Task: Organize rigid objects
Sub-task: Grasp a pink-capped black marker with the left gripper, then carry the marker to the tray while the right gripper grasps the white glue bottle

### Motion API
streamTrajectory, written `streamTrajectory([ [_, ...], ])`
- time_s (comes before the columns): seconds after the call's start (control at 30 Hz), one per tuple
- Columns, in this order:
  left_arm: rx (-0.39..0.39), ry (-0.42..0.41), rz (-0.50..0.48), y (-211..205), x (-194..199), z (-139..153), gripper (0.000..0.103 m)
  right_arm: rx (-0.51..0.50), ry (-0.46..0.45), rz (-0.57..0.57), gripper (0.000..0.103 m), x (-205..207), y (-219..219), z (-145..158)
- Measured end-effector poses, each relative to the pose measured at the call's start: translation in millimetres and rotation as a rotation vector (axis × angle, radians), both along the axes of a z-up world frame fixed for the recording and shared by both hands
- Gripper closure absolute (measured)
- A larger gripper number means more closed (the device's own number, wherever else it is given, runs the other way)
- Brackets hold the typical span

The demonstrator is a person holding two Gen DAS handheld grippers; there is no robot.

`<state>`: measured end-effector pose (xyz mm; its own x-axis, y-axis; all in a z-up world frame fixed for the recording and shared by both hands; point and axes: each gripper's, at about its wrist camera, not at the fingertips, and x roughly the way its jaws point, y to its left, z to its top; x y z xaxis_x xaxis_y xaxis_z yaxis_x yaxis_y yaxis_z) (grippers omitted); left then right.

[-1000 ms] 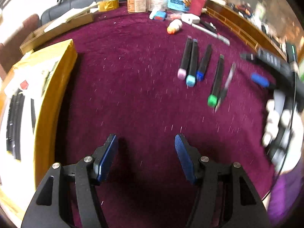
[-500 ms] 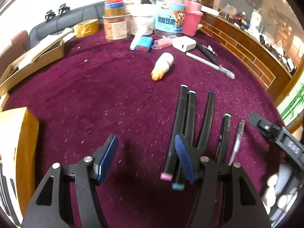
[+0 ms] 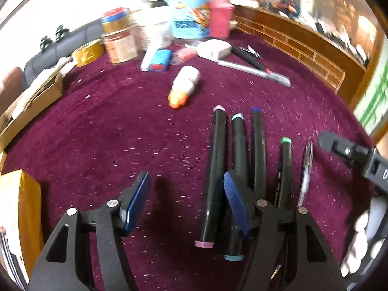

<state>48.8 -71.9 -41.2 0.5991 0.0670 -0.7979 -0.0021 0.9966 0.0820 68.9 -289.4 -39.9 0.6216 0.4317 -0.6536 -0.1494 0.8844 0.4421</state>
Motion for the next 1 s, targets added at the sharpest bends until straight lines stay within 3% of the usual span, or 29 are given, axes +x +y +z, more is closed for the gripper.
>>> streamTrajectory([
  [0.07,0.034,-0.013,-0.006,-6,2,-1,0.042,0.001,0.0,0.001,0.021,0,0,0],
  [0.13,0.001,0.005,-0.009,-1,7,-2,0.057,0.002,0.0,0.001,0.021,0,0,0],
  [0.2,-0.07,0.012,-0.017,6,6,-2,0.082,0.003,0.0,0.001,0.021,0,0,0],
  [0.27,-0.055,0.008,-0.016,8,-1,-1,0.091,0.004,-0.001,0.001,0.021,0,0,0],
  [0.5,-0.156,0.038,0.022,14,-62,-2,0.091,-0.001,-0.001,0.002,0.021,0,0,0],
  [0.7,-0.081,0.001,0.023,-3,-44,-4,0.074,0.008,-0.003,0.002,0.02,0,-1,0],
  [0.77,-0.086,-0.023,0.019,-3,-44,-4,0.079,0.013,-0.003,0.001,0.02,0,-1,0],
  [0.8,-0.107,-0.028,0.022,1,-46,-3,0.091,0.014,-0.003,0.001,0.02,0,-1,0],
  [0.87,-0.188,-0.021,0.025,12,-56,-1,0.091,0.016,-0.004,0.001,0.02,0,-1,0],
  [1.0,-0.251,-0.056,0.043,28,-81,11,0.091,0.019,-0.005,0.002,0.02,0,-1,0],
])
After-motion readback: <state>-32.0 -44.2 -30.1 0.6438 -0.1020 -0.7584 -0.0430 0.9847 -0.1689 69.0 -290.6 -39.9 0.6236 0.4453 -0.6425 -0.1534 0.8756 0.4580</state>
